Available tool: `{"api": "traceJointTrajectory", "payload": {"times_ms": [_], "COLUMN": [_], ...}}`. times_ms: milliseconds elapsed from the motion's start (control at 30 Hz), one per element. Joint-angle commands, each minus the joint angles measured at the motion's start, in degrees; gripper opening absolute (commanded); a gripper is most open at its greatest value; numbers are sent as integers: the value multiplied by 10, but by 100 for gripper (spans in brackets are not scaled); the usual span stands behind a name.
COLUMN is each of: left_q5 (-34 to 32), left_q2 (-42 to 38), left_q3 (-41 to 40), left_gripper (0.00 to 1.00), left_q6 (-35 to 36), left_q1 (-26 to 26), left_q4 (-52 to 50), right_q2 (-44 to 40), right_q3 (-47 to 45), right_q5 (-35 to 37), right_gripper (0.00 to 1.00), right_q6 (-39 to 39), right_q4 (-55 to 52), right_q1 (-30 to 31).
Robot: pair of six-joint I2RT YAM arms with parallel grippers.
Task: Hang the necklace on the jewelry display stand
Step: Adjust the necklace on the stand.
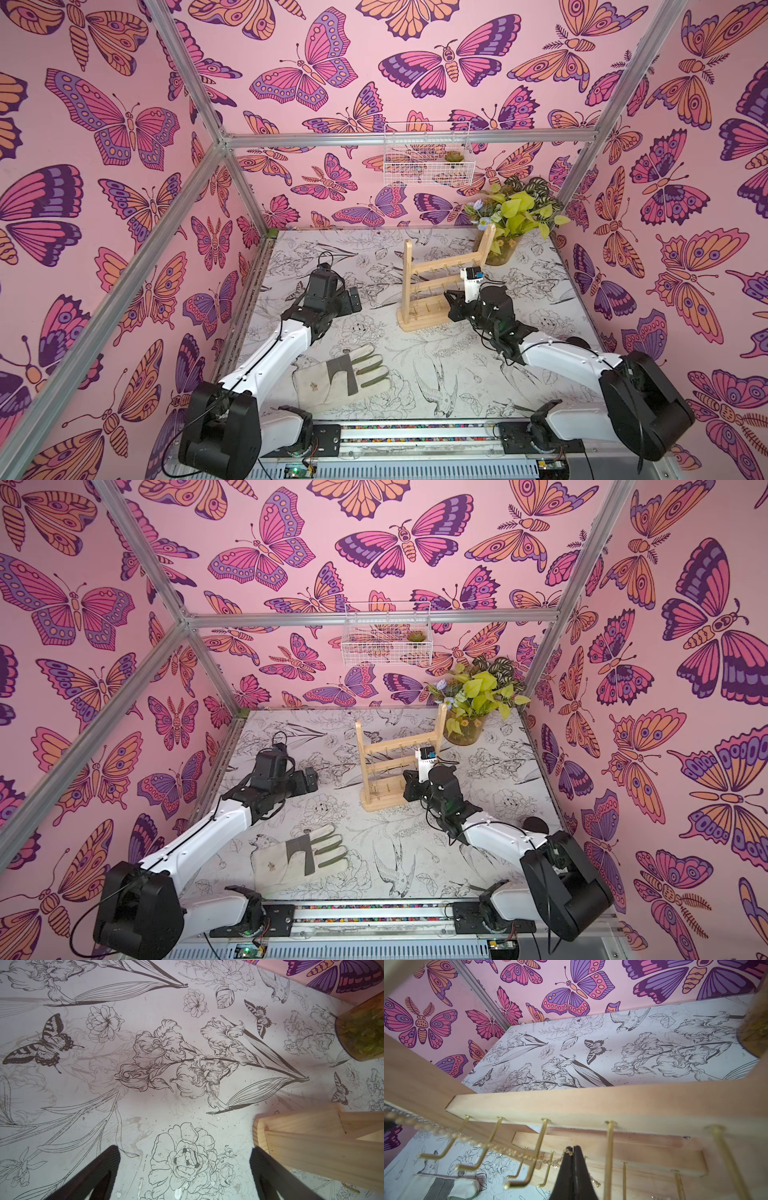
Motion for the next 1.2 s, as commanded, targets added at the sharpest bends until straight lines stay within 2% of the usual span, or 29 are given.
{"api": "traceJointTrajectory", "payload": {"times_ms": [0, 200, 433, 633, 800, 967, 1000, 1067, 1167], "left_q5": [10, 13, 15, 20, 16, 6, 1, -11, -58], "left_q2": [4, 2, 3, 8, 31, 31, 32, 35, 37], "left_q3": [6, 5, 7, 17, 24, 33, 37, 43, 45], "left_gripper": [100, 100, 100, 100, 100, 100, 100, 100, 100], "left_q6": [-7, -8, -9, -7, -4, 5, 7, 10, 33], "left_q1": [-1, -1, -1, -1, -1, 1, 2, 13, 30], "left_q4": [6, 6, 5, 5, 4, 2, 0, -5, -4], "right_q2": [-17, -20, -36, -63, -103, -127, -130, -144, -178], "right_q3": [2, 4, 1, -5, -5, 6, 9, 17, 20], "right_q5": [-2, -2, 2, 9, 8, -20, -33, -35, 22], "right_gripper": [1, 12, 16, 28, 48, 68, 98, 99, 99], "right_q6": [-9, -9, -14, -18, -25, -29, -28, -28, -29], "right_q4": [-10, -23, -46, -104, -190, -295, -317, -359, -394], "right_q1": [3, 3, 3, 2, -10, -59, -77, -109, -153]}}
